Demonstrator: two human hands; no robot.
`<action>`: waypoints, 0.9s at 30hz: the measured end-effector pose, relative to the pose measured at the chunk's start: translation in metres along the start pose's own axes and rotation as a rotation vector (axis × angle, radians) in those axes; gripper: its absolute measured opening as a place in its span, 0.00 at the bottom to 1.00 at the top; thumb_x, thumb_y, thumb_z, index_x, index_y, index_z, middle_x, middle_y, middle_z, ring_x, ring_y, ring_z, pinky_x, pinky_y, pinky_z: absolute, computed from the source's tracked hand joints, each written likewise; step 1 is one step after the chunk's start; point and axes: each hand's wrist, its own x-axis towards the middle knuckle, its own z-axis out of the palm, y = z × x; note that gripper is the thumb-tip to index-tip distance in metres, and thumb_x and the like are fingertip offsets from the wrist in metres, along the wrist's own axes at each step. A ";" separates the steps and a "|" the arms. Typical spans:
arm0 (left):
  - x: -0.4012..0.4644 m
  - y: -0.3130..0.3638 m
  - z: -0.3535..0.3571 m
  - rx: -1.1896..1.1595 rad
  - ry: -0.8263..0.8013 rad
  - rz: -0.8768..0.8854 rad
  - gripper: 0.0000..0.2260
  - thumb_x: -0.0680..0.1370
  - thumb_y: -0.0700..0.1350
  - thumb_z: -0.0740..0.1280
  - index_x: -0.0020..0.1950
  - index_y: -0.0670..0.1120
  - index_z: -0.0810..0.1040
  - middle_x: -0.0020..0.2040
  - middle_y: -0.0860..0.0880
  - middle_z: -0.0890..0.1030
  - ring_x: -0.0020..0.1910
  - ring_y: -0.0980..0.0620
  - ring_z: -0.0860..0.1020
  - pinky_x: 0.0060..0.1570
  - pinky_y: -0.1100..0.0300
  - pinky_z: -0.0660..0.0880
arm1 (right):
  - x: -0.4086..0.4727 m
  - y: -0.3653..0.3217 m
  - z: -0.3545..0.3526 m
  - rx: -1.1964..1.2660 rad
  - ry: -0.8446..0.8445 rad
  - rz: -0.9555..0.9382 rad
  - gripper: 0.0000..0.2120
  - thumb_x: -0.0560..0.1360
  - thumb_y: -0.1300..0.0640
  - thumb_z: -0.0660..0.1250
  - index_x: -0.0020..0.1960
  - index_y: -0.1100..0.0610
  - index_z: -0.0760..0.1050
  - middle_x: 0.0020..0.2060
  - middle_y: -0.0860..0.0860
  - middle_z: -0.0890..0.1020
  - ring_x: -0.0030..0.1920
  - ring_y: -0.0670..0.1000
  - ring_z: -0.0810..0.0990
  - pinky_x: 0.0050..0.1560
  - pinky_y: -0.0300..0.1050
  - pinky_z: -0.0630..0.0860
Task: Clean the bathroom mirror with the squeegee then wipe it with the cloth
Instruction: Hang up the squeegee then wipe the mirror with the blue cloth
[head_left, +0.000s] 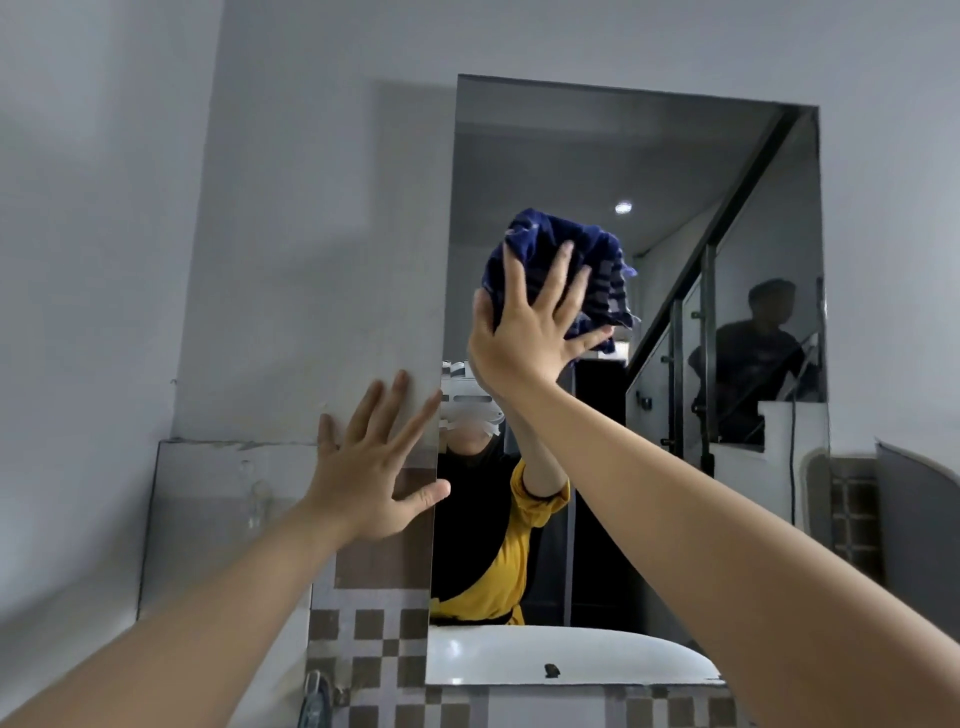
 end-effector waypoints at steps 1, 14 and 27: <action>-0.002 -0.003 0.005 0.021 0.028 0.007 0.39 0.68 0.74 0.47 0.72 0.65 0.31 0.76 0.54 0.30 0.75 0.48 0.34 0.68 0.32 0.46 | -0.001 -0.002 0.001 -0.013 -0.015 -0.070 0.24 0.79 0.44 0.54 0.74 0.36 0.54 0.78 0.51 0.37 0.77 0.57 0.34 0.64 0.77 0.32; -0.005 -0.011 0.040 0.168 0.332 0.077 0.32 0.74 0.69 0.53 0.75 0.58 0.59 0.78 0.44 0.57 0.76 0.40 0.57 0.67 0.36 0.57 | -0.014 0.052 -0.002 -0.337 -0.023 -0.855 0.21 0.77 0.41 0.58 0.70 0.42 0.68 0.77 0.56 0.60 0.77 0.61 0.56 0.63 0.81 0.51; -0.006 -0.012 0.041 0.187 0.278 0.035 0.31 0.74 0.68 0.50 0.76 0.59 0.55 0.78 0.45 0.56 0.76 0.42 0.55 0.69 0.37 0.52 | -0.002 0.149 -0.051 -0.398 0.016 -0.691 0.22 0.76 0.39 0.58 0.67 0.45 0.70 0.76 0.57 0.62 0.76 0.62 0.58 0.64 0.81 0.52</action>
